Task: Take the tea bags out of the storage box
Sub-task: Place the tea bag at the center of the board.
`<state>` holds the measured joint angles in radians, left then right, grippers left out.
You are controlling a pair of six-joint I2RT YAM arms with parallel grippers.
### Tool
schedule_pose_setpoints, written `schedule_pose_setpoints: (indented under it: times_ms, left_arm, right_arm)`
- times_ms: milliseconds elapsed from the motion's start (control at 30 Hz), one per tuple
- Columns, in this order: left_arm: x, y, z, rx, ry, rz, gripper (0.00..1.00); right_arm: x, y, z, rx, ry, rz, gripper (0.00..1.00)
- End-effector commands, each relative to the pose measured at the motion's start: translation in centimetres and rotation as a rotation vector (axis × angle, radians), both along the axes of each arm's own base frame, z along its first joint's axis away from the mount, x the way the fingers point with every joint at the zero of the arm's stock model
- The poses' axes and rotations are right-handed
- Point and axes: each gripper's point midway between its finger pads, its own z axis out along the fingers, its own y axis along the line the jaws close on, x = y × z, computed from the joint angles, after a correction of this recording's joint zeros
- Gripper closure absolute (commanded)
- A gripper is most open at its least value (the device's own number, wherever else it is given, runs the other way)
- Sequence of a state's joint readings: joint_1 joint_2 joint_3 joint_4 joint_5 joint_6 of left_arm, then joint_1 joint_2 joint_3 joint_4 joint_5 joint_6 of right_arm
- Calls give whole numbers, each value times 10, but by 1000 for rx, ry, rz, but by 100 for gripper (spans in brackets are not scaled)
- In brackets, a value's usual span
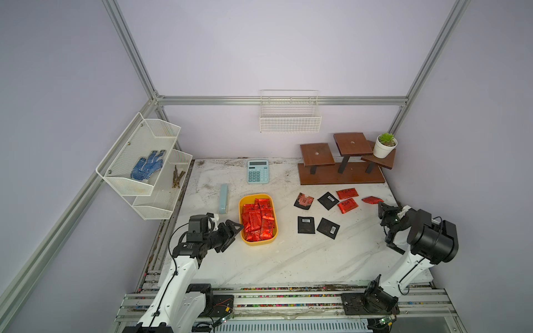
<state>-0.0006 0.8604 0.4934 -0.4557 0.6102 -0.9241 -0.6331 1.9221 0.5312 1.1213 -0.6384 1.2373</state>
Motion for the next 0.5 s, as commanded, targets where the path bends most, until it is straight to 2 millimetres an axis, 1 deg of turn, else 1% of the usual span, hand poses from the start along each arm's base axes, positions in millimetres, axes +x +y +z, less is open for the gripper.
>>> schedule_pose_setpoints:
  times_ms: [0, 67, 167, 333, 467]
  left_arm:
    - [12, -3, 25, -11, -81, -13, 23]
    - [12, -3, 25, -12, -81, -11, 23]
    - [11, -2, 25, -12, -78, -9, 23]
    - [11, -2, 25, -11, -78, -8, 23]
    - [9, -2, 27, -11, -80, -6, 23]
  right_arm:
    - [9, -12, 3, -20, -45, -34, 100]
    - [11, -13, -6, -5, -34, -40, 100]
    - [16, -13, -12, 9, -29, -50, 100]
    - [34, -4, -17, 3, 6, -27, 100]
    - [53, 5, -18, -10, 44, -4, 100]
